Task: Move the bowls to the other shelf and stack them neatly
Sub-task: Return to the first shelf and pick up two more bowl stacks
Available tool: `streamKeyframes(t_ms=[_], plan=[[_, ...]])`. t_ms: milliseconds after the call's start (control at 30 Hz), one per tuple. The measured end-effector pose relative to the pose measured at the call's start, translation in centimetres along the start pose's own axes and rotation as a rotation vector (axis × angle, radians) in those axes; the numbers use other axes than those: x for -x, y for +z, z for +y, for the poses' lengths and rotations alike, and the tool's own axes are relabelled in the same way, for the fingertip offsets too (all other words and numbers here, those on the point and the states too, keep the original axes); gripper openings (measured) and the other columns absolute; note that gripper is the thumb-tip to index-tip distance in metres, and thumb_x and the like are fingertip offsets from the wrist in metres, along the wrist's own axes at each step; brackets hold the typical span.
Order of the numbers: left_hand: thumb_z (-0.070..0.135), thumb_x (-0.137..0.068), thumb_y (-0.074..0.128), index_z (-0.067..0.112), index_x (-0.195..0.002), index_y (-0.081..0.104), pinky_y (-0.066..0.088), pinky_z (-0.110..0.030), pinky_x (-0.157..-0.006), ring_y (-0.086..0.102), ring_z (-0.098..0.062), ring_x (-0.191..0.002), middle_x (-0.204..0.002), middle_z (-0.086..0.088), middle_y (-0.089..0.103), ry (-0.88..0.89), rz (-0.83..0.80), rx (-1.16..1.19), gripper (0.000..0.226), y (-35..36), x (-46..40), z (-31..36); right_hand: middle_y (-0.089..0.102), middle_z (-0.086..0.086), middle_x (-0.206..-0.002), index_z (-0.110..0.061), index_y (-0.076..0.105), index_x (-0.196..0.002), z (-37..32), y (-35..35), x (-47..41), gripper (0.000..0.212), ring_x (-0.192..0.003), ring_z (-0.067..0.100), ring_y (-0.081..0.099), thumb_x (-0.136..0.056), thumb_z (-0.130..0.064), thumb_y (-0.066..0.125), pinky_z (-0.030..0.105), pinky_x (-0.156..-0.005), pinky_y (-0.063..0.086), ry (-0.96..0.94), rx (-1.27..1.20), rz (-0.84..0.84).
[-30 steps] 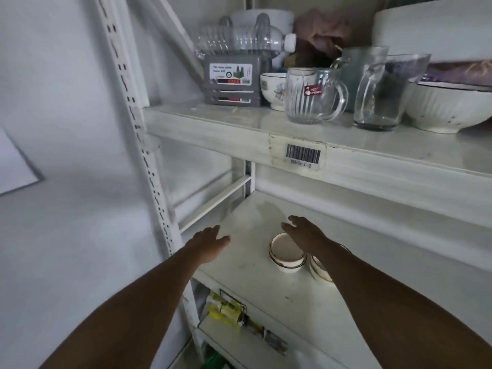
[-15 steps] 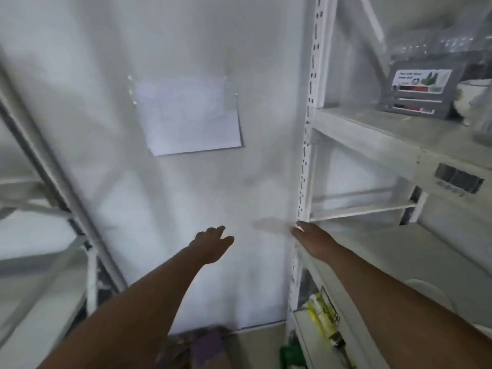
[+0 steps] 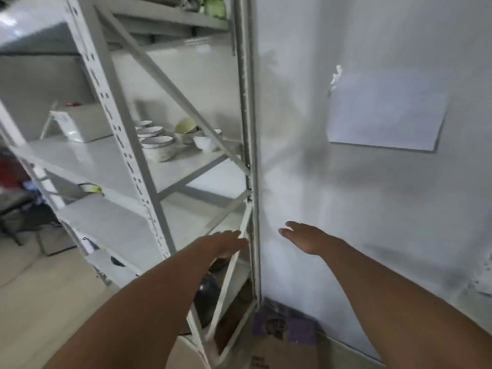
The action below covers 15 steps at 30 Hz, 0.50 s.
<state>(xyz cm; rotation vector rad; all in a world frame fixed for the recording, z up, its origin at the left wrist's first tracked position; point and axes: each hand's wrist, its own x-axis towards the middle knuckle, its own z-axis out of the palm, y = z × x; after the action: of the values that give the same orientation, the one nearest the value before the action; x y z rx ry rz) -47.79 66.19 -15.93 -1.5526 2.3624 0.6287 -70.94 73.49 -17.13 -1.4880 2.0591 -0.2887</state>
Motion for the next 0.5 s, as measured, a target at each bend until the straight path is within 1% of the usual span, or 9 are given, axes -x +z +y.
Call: streamKeyframes(t_ms=[67,100,200,267,333,367,500], plan=[[0.053,-0.1,0.027,0.017,-0.154,0.016,0.015,-0.046,-0.12,0.017,-0.027,-0.148,-0.163,-0.008,0.012,-0.036,-0.014,0.006,0.066,-0.3,1.4,-2.8,0.023,0.0,-0.165,-0.033,0.022,-0.157,-3.7,1.6,-0.9,0.078,-0.15,0.026,0.026,-0.09,-0.073,0.027,0.045,-0.121,0.021,-0.072,0.054,-0.032],[0.051,-0.101,0.028,0.015,-0.154,0.015,0.015,-0.045,-0.12,0.018,-0.028,-0.148,-0.163,-0.009,0.012,-0.059,0.01,0.023,0.066,-0.3,1.8,-4.3,0.024,0.0,-0.164,-0.032,0.022,-0.157,-5.4,2.5,-1.3,0.079,-0.149,0.027,0.026,-0.089,-0.073,0.027,0.046,-0.12,0.022,-0.104,0.062,-0.047],[0.049,-0.101,0.03,0.016,-0.155,0.011,0.013,-0.046,-0.12,0.013,-0.03,-0.149,-0.163,-0.011,0.006,-0.143,0.014,0.091,0.066,-0.3,4.0,-8.1,0.025,0.002,-0.164,-0.031,0.024,-0.156,-9.8,4.9,-2.3,0.079,-0.149,0.028,0.028,-0.089,-0.072,0.029,0.048,-0.12,0.024,-0.189,0.08,-0.095],[0.049,-0.101,0.03,0.016,-0.155,0.011,0.01,-0.047,-0.12,0.01,-0.029,-0.149,-0.163,-0.01,0.004,-0.201,0.01,0.143,0.066,-0.3,5.8,-10.5,0.022,0.001,-0.165,-0.032,0.021,-0.157,-12.4,6.3,-2.3,0.078,-0.15,0.028,0.024,-0.091,-0.072,0.028,0.048,-0.12,0.023,-0.246,0.106,-0.131],[0.05,-0.102,0.028,0.021,-0.155,0.01,0.008,-0.048,-0.12,0.009,-0.029,-0.15,-0.163,-0.005,0.004,-0.26,0.016,0.148,0.064,-0.2,7.7,-13.2,0.021,0.001,-0.165,-0.033,0.021,-0.157,-14.8,7.6,-2.0,0.074,-0.15,0.028,0.024,-0.093,-0.07,0.029,0.048,-0.12,0.022,-0.299,0.138,-0.167],[0.05,-0.101,0.028,0.021,-0.155,0.011,0.008,-0.048,-0.121,0.009,-0.03,-0.149,-0.162,-0.003,0.006,-0.291,0.037,0.166,0.063,-0.1,8.8,-14.6,0.021,0.001,-0.165,-0.034,0.022,-0.157,-16.0,8.3,-1.9,0.072,-0.15,0.028,0.024,-0.094,-0.068,0.029,0.049,-0.12,0.022,-0.326,0.151,-0.181],[0.055,-0.1,0.028,0.022,-0.155,0.009,0.01,-0.046,-0.12,0.011,-0.031,-0.149,-0.164,-0.008,0.004,-0.484,0.135,0.202,0.067,1.0,13.8,-20.4,0.024,0.0,-0.164,-0.035,0.026,-0.155,-21.3,12.0,-1.8,0.072,-0.149,0.029,0.027,-0.092,-0.069,0.03,0.05,-0.118,0.025,-0.443,0.177,-0.26]])
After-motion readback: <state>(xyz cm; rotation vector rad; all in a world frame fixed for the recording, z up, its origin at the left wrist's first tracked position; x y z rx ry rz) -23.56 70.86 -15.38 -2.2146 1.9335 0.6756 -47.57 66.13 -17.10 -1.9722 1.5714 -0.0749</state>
